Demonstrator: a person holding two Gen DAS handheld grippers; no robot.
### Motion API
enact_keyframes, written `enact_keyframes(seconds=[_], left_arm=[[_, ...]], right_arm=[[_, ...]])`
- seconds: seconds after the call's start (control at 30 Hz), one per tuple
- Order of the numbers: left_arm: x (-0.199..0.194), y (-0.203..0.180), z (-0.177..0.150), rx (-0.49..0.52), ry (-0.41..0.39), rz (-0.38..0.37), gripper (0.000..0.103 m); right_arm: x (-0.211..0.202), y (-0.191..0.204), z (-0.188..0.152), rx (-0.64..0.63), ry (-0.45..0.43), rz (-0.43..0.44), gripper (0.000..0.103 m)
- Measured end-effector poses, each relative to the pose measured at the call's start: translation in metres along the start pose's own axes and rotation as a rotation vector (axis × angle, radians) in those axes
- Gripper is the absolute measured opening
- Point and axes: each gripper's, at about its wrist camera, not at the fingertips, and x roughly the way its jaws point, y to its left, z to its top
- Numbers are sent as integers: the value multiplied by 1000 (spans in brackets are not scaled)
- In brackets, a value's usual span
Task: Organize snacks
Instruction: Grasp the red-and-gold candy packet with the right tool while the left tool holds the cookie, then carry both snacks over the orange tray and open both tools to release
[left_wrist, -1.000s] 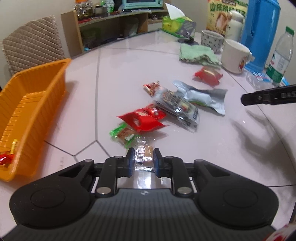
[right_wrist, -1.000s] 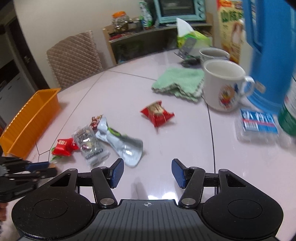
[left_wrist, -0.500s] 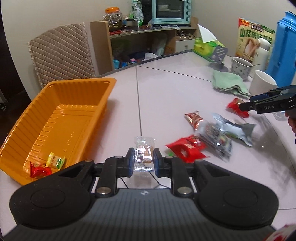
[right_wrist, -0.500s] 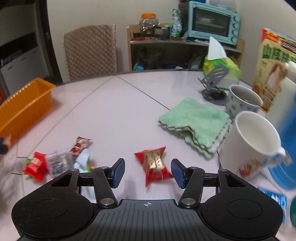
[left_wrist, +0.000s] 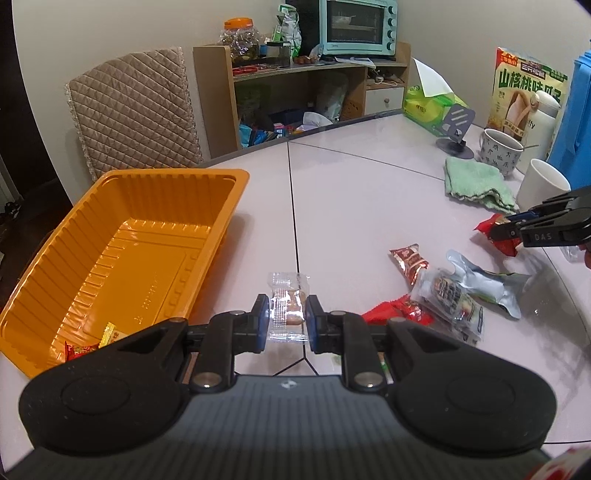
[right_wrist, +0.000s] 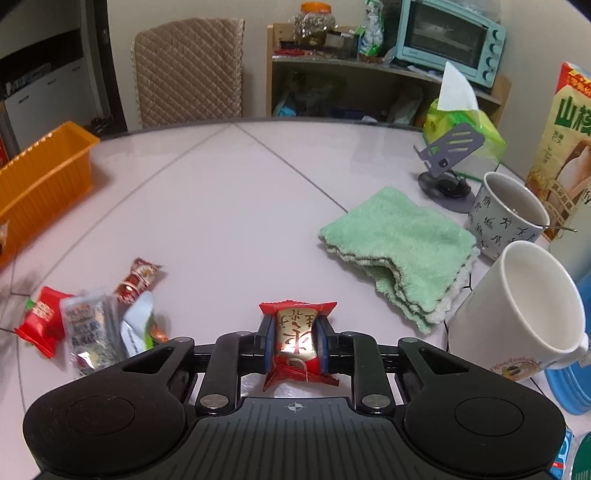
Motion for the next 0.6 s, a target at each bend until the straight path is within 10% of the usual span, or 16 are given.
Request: enact_keyframes(seconds=[0.6], left_arm=[[-38, 40, 13, -161, -42, 86, 19]], right_arm=[[-27, 141, 69, -113, -109, 351, 23]])
